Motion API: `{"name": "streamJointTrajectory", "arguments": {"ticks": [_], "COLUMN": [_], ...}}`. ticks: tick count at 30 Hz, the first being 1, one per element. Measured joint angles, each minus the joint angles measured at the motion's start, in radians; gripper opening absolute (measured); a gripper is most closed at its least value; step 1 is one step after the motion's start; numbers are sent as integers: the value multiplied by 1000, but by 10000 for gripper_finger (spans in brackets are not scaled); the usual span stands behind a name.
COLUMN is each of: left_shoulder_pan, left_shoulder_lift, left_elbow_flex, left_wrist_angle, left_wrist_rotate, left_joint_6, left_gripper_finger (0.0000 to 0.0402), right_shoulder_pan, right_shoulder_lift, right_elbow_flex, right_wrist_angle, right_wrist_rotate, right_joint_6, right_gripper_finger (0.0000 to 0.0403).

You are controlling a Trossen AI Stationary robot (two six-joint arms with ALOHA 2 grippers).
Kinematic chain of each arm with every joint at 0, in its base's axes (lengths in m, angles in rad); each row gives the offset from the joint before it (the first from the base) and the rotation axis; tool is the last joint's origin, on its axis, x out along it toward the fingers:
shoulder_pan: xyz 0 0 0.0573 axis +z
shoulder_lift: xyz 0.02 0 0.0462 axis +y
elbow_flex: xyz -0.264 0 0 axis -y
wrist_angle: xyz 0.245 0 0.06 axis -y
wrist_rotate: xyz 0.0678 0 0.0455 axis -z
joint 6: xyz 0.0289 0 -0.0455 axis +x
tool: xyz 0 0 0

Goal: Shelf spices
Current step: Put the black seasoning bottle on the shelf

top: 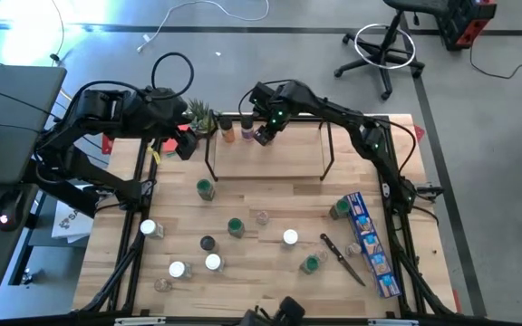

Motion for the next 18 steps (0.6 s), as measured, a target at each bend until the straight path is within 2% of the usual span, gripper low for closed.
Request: {"name": "streamJointTrajectory", "arguments": {"ticks": [3, 12, 18], "left_shoulder_pan": [0, 0, 0], "left_shoulder_lift": [0, 0, 0], "left_elbow_flex": [0, 0, 0], "left_wrist_angle": [0, 7, 7], "left_wrist_rotate": [0, 0, 0], "left_joint_6": [-8, -7, 7], "left_gripper_finger": [281, 281, 281], "right_shoulder_pan": [0, -5, -5], "right_shoulder_lift": [0, 0, -23], "right_elbow_flex": [0, 13, 38], "right_wrist_angle": [19, 38, 41], "right_wrist_rotate": [46, 72, 81], "right_joint_6": [-2, -26, -32], "right_gripper_finger": [248, 253, 241]}}
